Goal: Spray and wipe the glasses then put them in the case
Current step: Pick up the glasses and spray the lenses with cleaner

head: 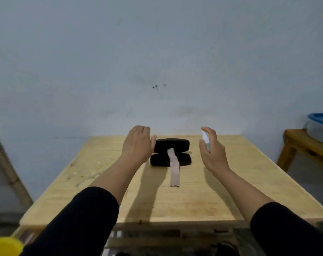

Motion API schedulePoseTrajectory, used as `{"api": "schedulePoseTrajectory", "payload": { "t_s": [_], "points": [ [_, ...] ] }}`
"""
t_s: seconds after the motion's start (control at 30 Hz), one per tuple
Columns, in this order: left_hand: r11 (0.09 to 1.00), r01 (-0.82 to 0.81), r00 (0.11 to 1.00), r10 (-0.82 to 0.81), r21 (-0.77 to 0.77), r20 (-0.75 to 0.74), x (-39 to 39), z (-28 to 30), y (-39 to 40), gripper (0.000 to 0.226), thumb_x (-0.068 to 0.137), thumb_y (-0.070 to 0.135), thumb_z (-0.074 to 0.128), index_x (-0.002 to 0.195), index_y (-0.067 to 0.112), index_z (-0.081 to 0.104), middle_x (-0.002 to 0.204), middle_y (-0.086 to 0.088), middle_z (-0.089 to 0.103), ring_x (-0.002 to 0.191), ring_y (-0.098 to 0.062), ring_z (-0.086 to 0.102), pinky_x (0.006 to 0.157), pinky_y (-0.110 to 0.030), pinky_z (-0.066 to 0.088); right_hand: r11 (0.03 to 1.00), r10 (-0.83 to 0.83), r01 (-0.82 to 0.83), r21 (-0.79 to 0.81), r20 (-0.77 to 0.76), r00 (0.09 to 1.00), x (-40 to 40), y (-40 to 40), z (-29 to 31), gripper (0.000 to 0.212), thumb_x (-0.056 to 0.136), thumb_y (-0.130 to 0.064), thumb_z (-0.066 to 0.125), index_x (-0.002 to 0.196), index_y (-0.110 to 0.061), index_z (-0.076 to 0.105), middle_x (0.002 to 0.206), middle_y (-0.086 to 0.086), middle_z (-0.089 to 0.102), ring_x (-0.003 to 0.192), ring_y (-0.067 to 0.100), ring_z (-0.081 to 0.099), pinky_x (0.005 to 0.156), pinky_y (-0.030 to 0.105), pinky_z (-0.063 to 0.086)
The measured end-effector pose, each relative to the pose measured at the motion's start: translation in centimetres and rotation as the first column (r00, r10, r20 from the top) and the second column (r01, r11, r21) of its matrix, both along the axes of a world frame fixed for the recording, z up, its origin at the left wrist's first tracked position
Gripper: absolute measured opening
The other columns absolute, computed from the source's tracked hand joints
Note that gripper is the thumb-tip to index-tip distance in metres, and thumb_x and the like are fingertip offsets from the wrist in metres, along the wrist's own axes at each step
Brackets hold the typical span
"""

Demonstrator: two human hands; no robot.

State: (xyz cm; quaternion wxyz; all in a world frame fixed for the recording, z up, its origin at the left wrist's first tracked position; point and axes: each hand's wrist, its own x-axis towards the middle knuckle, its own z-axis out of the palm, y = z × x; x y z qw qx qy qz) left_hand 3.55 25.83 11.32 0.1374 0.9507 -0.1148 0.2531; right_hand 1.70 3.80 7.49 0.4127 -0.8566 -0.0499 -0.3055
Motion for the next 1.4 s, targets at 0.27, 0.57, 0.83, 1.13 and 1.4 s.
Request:
{"api": "schedulePoseTrajectory", "payload": {
  "t_s": [0.27,0.57,0.83,1.13,1.4],
  "points": [
    [0.989,-0.148,0.976,0.143,-0.015,-0.164,-3.4,-2.4,14.3,0.035,0.097,0.034,0.038,0.126,0.017,0.05,0.132,-0.005,0.051,0.125,-0.022,0.043,0.097,-0.035,0.037,0.976,0.217,-0.217,0.016,-0.036,0.975,1.3,9.8,-0.7,0.035,0.096,-0.019,0.041,0.131,-0.021,0.043,0.081,0.008,0.058,0.063,0.015,0.049,0.061,0.03,0.037],
    [0.992,-0.117,0.953,0.1,-0.043,-0.287,-7.7,-6.7,21.5,0.031,0.093,0.025,0.052,0.123,0.027,0.056,0.147,0.001,0.037,0.131,-0.021,0.039,0.106,-0.032,0.032,0.953,0.299,-0.303,-0.023,-0.112,0.948,1.2,15.1,-2.2,0.033,0.097,-0.024,0.038,0.129,-0.02,0.045,0.06,-0.004,0.046,0.066,0.019,0.052,0.071,-0.007,0.022],
    [0.976,-0.083,0.982,0.045,-0.203,-0.182,-6.7,-9.2,21.8,0.025,0.083,0.007,0.064,0.106,0.017,0.069,0.131,0.007,0.048,0.094,-0.005,0.056,0.089,-0.003,0.038,0.9,0.42,-0.389,0.197,-0.154,0.894,2.5,16.9,-4.2,0.035,0.094,-0.02,0.037,0.114,-0.048,0.043,0.068,0.009,0.046,0.053,0.025,0.042,0.052,0.037,0.038],
    [0.765,-0.242,0.969,0.217,-0.596,-0.115,-3.7,-8.5,20.4,0.019,0.087,0.008,0.061,0.1,0.017,0.072,0.096,-0.002,0.072,0.083,-0.007,0.063,0.082,-0.009,0.042,0.891,0.423,-0.359,0.278,-0.217,0.88,2.4,16.5,-4.3,0.03,0.098,-0.025,0.04,0.124,-0.039,0.042,0.058,0.011,0.048,0.038,0.015,0.042,0.04,0.034,0.042],
    [0.512,-0.178,0.981,0.155,-0.841,-0.113,-2.0,-7.1,18.7,0.017,0.091,0.014,0.056,0.097,0.021,0.071,0.084,0.009,0.072,0.08,0.0,0.068,0.07,-0.002,0.046,0.881,0.415,-0.453,-0.133,-0.237,0.878,1.9,17.6,-4.6,0.038,0.099,-0.027,0.035,0.136,-0.036,0.035,0.124,-0.002,0.056,0.114,0.017,0.054,0.09,0.03,0.042]
  ]
}}
